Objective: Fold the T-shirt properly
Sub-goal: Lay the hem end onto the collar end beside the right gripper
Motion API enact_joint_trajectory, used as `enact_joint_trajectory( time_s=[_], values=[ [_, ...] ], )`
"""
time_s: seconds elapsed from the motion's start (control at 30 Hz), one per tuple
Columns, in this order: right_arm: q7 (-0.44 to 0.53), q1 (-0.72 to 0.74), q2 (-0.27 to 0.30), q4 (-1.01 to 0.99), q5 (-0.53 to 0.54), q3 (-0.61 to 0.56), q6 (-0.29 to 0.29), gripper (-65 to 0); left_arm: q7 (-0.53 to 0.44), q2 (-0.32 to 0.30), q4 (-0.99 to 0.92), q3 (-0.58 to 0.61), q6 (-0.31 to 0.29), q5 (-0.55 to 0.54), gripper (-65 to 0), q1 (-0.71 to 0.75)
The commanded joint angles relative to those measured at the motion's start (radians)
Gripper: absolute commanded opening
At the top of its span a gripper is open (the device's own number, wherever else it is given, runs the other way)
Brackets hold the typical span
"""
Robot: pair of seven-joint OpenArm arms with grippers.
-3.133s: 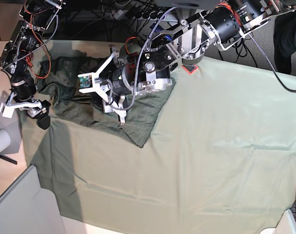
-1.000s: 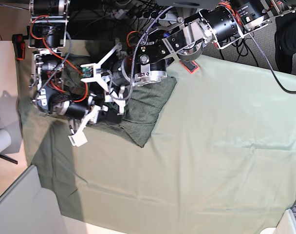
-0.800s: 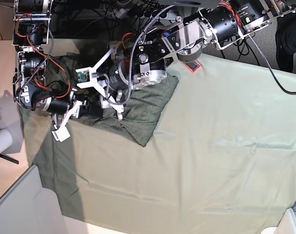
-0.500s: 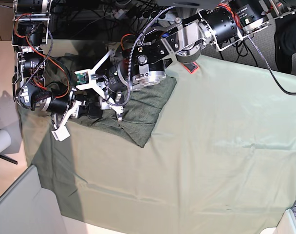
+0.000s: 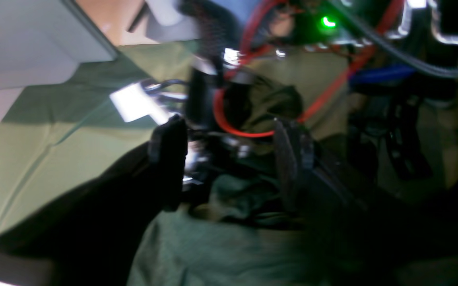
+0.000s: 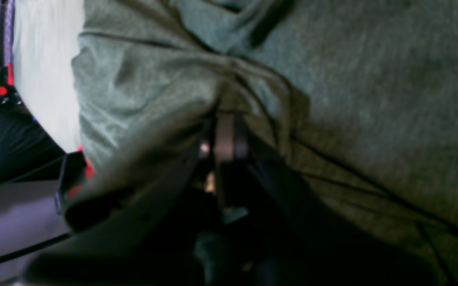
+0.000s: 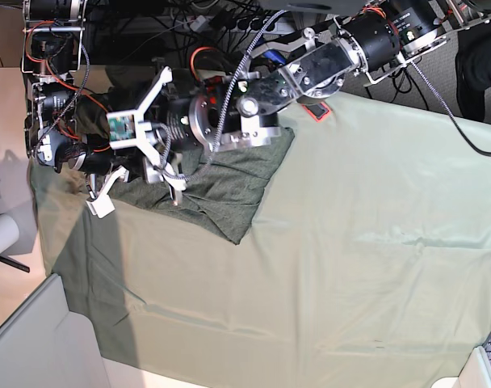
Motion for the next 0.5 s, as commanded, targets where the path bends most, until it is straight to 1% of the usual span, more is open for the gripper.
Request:
enact_joint_trajectory(
  time_s=[0.0,0.07,0.2,0.27,0.33,0.47],
  values=[
    [0.012,0.019,0.021,0.01,0.018,0.008,0.018,-65.0,-0.021,0.018,0.017,-0.02,-0.003,-0.023,-27.2,-0.017],
    [0.012,0.02,0.023,0.01,0.018,0.008,0.018,-65.0,-0.01,0.018,0.017,-0.054,-0.003,-0.046,-27.2,-0.017],
    [0.013,0.025,0.023,0.01,0.017,0.008,0.018,-65.0,0.04,0.018,0.017,-0.125,-0.002,-0.046,-27.2,-0.016],
    [0.02,0.031,0.023,0.01,0.012,0.008,0.018,-65.0,0.042,0.011,0.017,-0.156,-0.002,-0.061,-27.2,-0.011],
    [0.025,0.037,0.023,0.01,0.008,0.011,0.018,-65.0,0.042,-0.024,0.017,-0.182,-0.002,-0.083,-27.2,0.003],
    [0.031,0.06,0.022,0.01,0.008,0.042,0.018,-65.0,0.035,-0.094,0.017,-0.209,-0.002,-0.075,-27.2,0.047]
  ],
)
